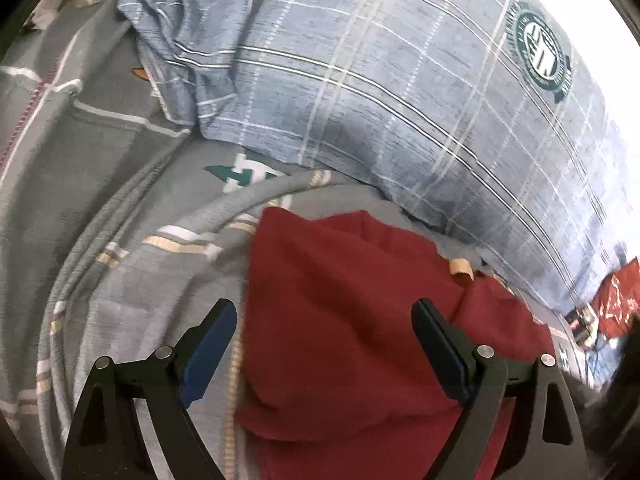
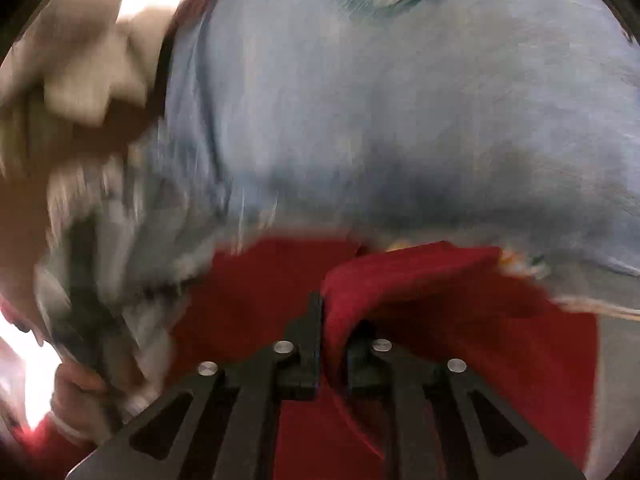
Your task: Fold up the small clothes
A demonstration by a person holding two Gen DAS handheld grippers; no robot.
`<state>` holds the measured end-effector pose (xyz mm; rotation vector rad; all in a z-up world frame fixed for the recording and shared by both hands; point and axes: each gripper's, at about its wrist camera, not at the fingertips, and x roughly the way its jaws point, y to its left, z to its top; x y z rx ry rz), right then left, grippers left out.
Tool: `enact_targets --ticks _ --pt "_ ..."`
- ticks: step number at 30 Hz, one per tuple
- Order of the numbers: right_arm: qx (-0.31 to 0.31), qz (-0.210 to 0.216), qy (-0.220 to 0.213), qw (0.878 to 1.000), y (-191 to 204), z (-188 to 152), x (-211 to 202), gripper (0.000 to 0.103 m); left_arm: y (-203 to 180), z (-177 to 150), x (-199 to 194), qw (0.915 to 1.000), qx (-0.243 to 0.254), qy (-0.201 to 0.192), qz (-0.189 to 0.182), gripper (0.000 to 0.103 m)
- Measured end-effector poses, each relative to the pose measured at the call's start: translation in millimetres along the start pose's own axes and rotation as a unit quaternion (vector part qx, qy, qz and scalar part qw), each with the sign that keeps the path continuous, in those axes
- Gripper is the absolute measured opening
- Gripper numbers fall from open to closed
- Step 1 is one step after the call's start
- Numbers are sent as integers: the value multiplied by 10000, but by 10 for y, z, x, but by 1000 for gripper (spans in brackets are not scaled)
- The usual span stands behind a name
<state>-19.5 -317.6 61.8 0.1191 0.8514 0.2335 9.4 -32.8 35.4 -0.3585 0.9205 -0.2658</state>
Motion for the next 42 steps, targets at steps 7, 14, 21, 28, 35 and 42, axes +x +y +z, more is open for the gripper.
enact_targets --ticks 7,14,21,28,35,42 --pt "207 214 289 9991 11 -407 57 66 -76 7 -13 9999 143 -6 -84 90" --pt "901 415 -330 9945 -280 -98 75 71 94 104 -87 9998 -152 -157 -35 90" --pt "-322 1257 -287 9911 464 -116 109 71 332 166 -150 9970 -702 -147 -289 90" --pt "-205 920 -98 9955 257 -474 -229 71 162 111 -128 9980 -239 141 -565 90" --pt "578 -434 -682 9950 -524 -656 -808 72 -178 -19 105 9958 637 661 -62 72" --pt "1809 -1432 -674 9707 -1429 -864 -1006 73 -443 35 21 9930 1126 341 78 20"
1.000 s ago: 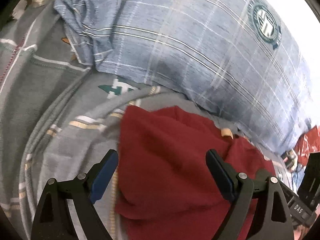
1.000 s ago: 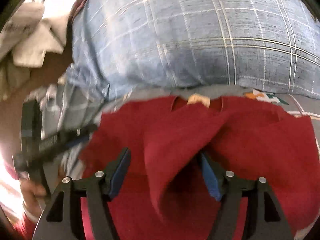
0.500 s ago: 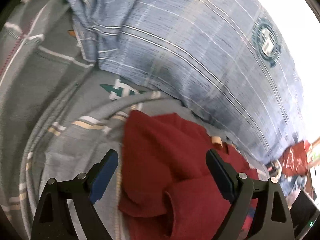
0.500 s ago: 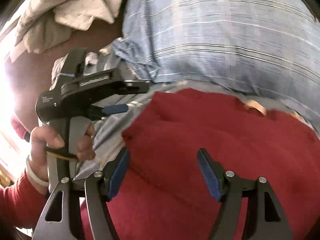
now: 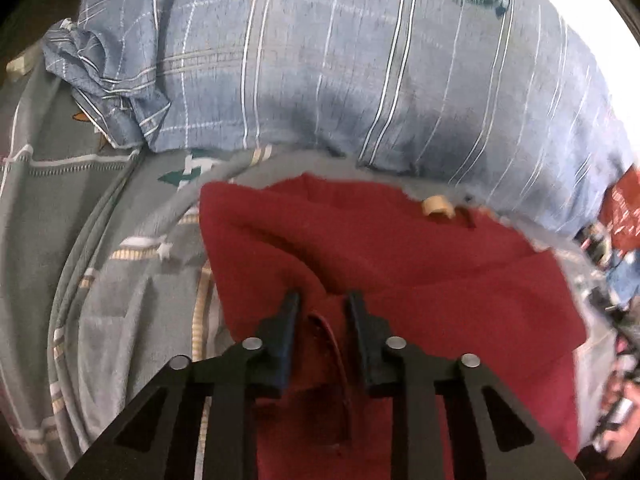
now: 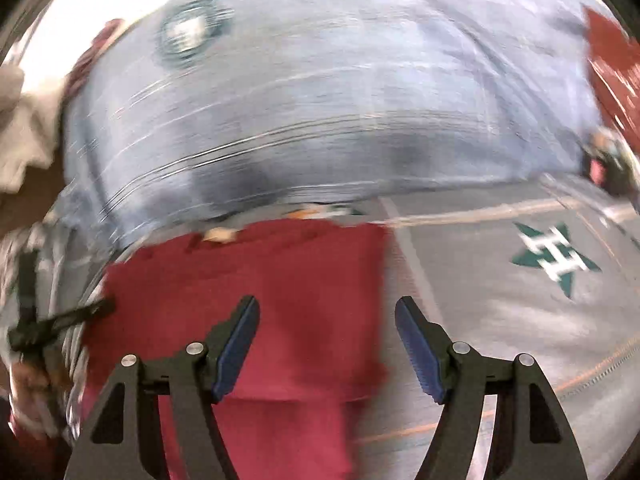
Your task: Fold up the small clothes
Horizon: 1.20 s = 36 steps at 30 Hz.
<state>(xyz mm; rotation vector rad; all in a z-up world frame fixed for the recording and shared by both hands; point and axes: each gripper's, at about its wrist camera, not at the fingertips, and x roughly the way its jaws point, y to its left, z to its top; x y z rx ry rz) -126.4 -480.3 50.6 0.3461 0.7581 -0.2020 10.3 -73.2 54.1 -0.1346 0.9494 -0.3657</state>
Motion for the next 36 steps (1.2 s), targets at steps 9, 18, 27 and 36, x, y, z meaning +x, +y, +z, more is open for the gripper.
enact_targets --ticks 9,18,27,36 --pt "626 533 677 9943 -379 118 563 66 110 -43 -353 9975 -36 -665 -235 5" --pt "445 433 387 9973 -256 116 586 15 179 -42 -276 9989 -83 -344 -306 36" --pt "600 559 450 9956 -302 85 554 22 -124 -103 -29 9980 613 -21 121 7" --pt "349 426 358 9978 -241 107 543 15 -403 -82 -328 9938 950 -567 -106 0"
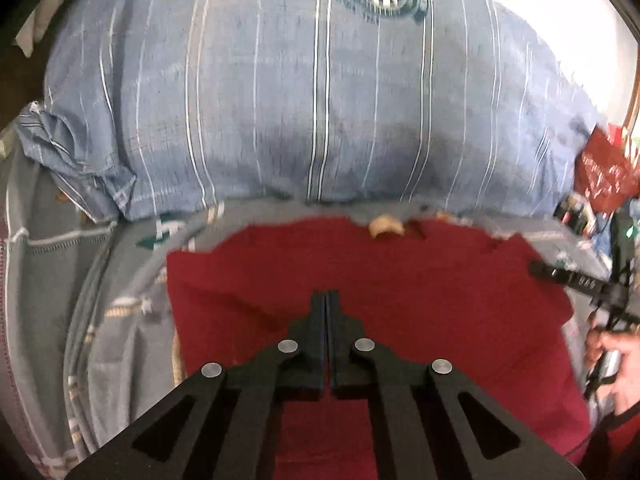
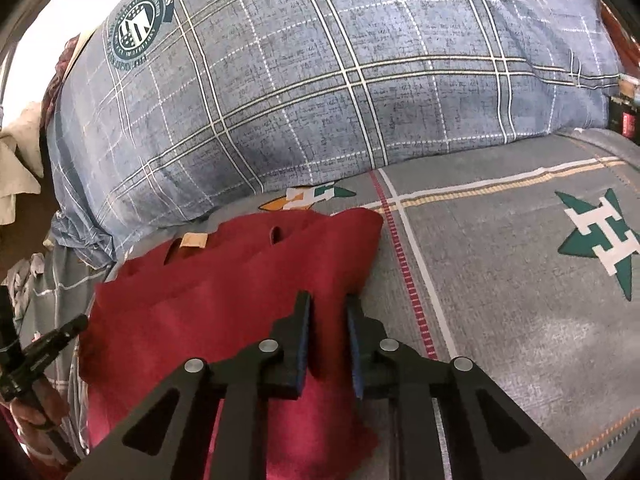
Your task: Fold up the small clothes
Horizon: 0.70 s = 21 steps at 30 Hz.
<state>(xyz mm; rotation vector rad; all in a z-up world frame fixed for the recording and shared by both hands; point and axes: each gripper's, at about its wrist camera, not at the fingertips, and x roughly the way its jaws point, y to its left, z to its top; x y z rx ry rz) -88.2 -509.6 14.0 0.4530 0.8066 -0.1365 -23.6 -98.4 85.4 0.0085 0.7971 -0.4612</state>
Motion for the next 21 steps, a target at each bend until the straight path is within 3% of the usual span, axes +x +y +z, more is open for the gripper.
enact_targets --ticks 2,4,5,6,8,11,13,14,16,18,19,21 --pt "1 50 -57 10000 9 19 -39 14 77 -8 -42 10000 -26 3 -34 0" --pt "-13 71 -45 10000 9 23 -54 15 172 -56 -14 9999 -87 108 21 8" --pt "-1 70 -22 10000 5 22 -56 19 198 -92 20 9996 -30 273 28 23" --pt "39 81 2 10000 -5 19 -56 20 202 -119 47 9993 34 375 33 46" --pt "184 130 41 9997 -53 14 -58 26 193 -172 77 9988 154 466 94 61" --pt "283 184 106 9994 -94 24 -39 36 121 -179 174 9973 309 618 232 57" --pt "226 125 131 9996 -82 27 -11 36 82 -161 232 9962 414 644 407 35" --pt "199 126 146 9996 -72 24 5 35 79 -156 258 9960 409 660 445 8" --pt "122 109 167 9997 -51 10 30 34 79 -124 254 9973 230 638 275 6" --pt "-33 11 181 9998 -10 -1 45 24 57 -66 144 9988 147 447 167 5" --pt "-92 -38 135 9999 7 0 33 18 47 -28 58 9994 142 294 104 4" --pt "-121 -27 69 9999 19 11 -4 16 22 80 -136 9999 63 -45 -125 4"
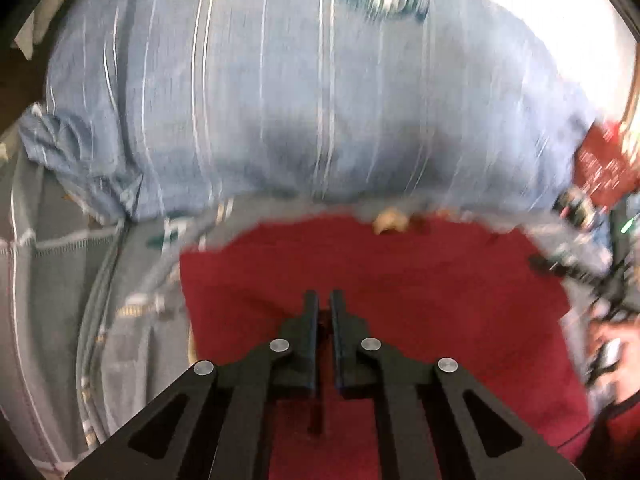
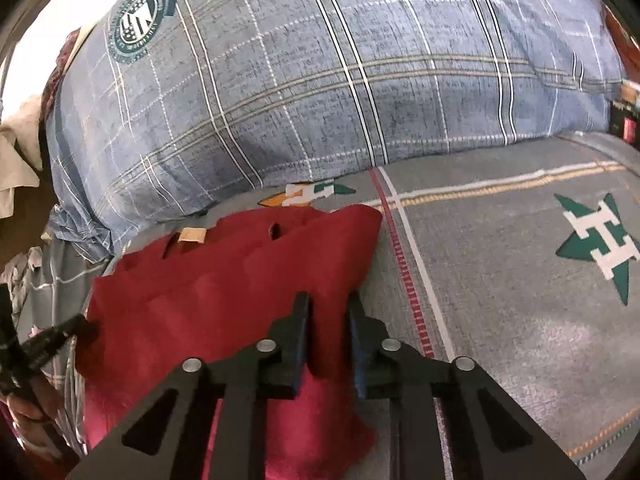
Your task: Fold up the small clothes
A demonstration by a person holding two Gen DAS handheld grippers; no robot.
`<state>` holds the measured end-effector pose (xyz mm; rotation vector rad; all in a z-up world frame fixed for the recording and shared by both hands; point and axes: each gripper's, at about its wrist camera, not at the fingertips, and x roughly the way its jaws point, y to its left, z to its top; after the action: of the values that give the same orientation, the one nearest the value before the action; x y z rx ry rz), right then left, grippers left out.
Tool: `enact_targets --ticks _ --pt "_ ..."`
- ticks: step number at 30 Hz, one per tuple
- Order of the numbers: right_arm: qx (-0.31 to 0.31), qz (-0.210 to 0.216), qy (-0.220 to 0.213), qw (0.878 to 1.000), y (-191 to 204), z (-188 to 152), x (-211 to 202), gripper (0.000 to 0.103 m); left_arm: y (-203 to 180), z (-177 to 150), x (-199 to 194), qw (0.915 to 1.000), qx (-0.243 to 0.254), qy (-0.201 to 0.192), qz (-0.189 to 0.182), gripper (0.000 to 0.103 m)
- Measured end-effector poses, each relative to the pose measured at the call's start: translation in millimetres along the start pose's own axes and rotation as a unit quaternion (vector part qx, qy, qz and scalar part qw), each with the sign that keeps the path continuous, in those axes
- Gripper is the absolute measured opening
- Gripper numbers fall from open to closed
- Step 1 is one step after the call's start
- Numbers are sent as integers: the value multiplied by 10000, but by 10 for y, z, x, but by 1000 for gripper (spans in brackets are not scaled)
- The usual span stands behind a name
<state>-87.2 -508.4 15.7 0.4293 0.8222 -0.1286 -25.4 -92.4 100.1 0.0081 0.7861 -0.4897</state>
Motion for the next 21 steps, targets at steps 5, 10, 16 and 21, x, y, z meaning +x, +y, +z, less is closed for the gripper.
enact_targets --ticks 5,10,16,21 --pt "-51 17 -219 9997 28 44 -108 13 82 99 2 9997 -110 -180 146 4" --pt "-37 -112 -335 9994 9 87 -133 9 328 133 117 9981 -581 -111 147 4" --pt "100 -443 -483 9978 -137 157 -215 8 430 -28 517 9945 -636 412 717 5" --pt "-964 -143 -303 9948 262 -18 -440 16 413 -66 708 9920 -754 510 870 12"
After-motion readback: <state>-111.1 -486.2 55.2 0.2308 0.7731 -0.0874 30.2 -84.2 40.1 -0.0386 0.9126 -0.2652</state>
